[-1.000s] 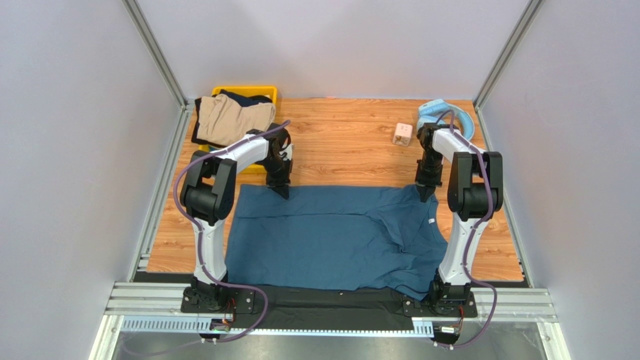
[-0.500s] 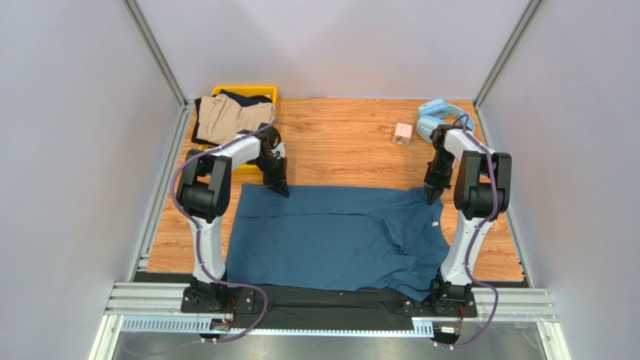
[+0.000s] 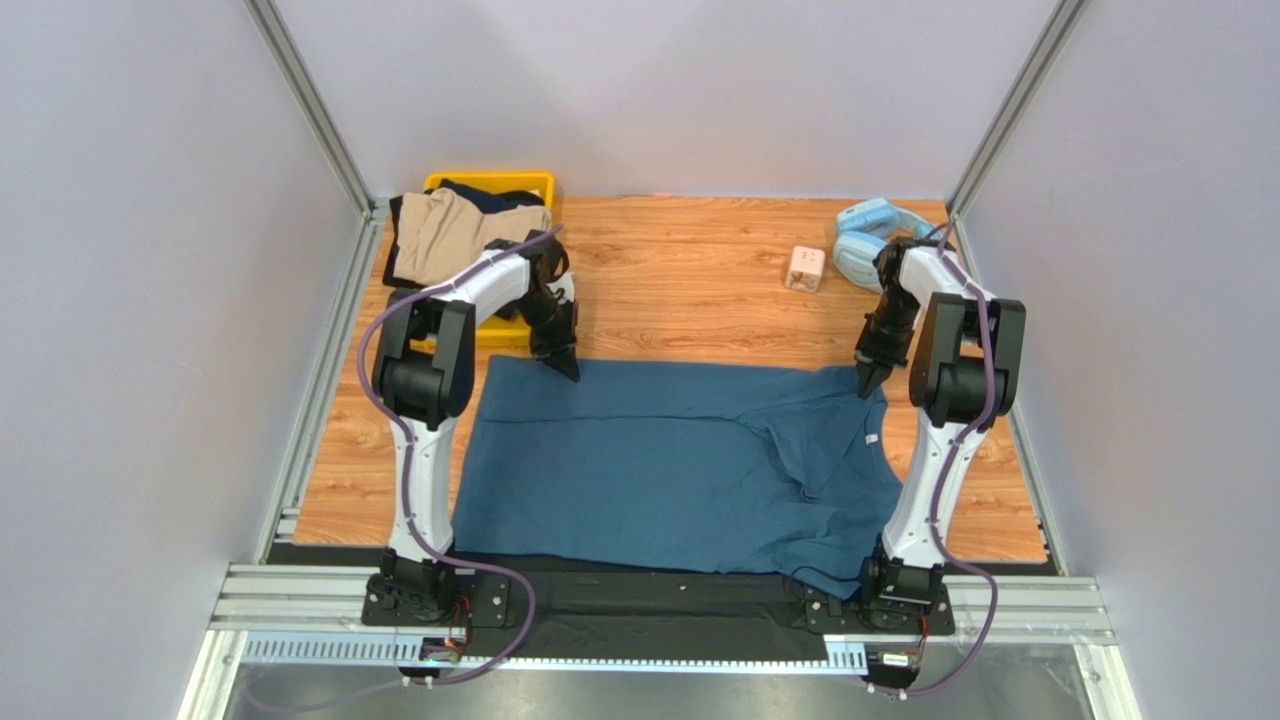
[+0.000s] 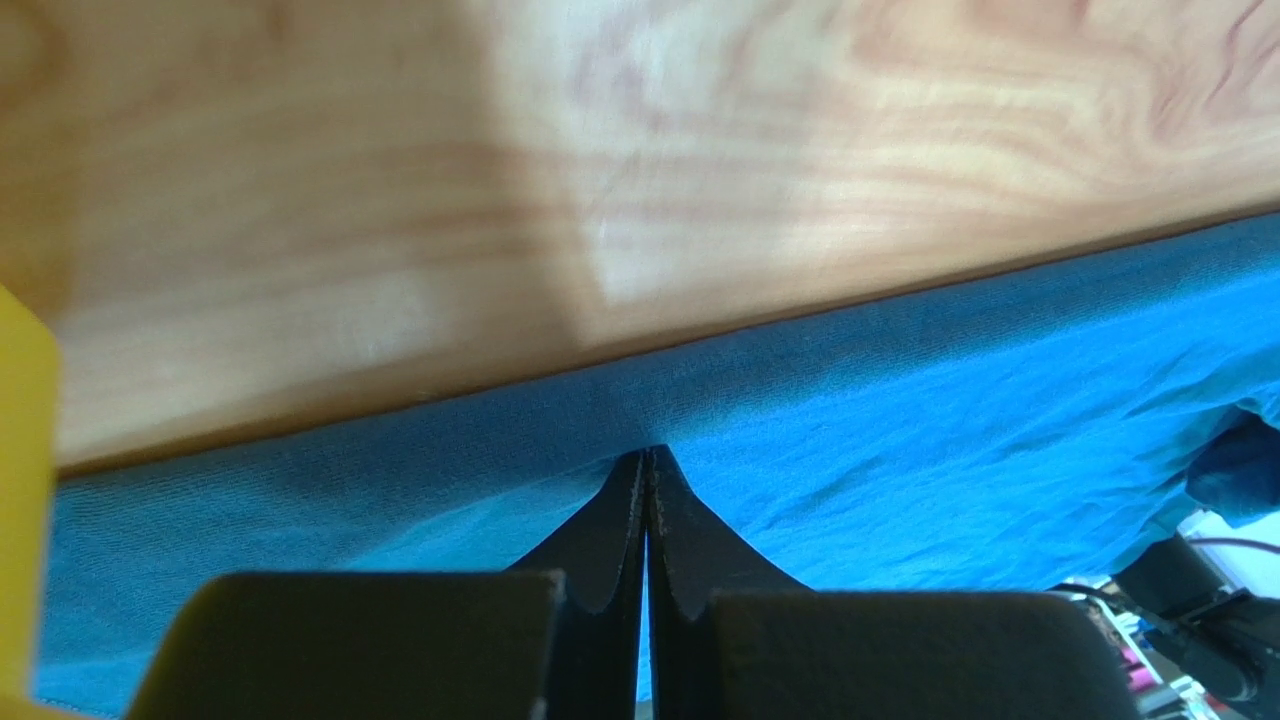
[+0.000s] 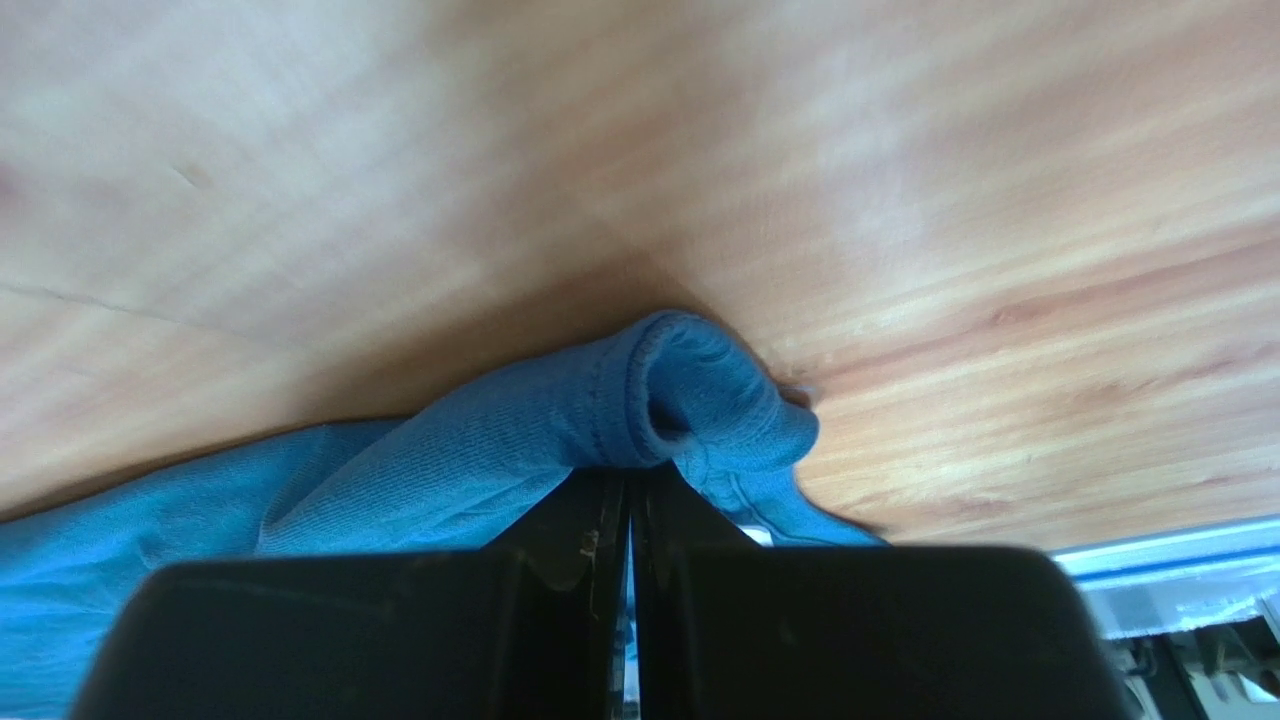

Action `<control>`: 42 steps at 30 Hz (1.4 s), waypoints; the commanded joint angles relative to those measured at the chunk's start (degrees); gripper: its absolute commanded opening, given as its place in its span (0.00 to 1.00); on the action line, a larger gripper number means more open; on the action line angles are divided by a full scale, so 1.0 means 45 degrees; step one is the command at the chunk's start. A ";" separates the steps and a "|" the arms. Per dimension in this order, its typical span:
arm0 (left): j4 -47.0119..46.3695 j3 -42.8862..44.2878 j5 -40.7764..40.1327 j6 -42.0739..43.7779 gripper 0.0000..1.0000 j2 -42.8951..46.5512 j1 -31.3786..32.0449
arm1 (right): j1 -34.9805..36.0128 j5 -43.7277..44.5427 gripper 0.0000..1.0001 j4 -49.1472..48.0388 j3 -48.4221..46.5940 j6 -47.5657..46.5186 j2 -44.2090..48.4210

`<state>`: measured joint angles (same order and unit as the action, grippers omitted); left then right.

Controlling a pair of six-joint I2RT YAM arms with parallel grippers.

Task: Fold and stack the t-shirts
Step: Fold the tshirt

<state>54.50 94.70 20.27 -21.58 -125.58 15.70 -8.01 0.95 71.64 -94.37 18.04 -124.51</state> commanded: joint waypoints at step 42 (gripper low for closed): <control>-0.4708 0.2941 0.3504 -0.3289 0.44 -0.1097 0.6510 | 0.3421 -0.2731 0.40 -0.2091 0.4231 -0.0181 0.3509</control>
<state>37.71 105.14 36.60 -34.26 -132.55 45.71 6.96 -11.60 64.58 -76.64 17.93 -107.72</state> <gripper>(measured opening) 0.416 0.387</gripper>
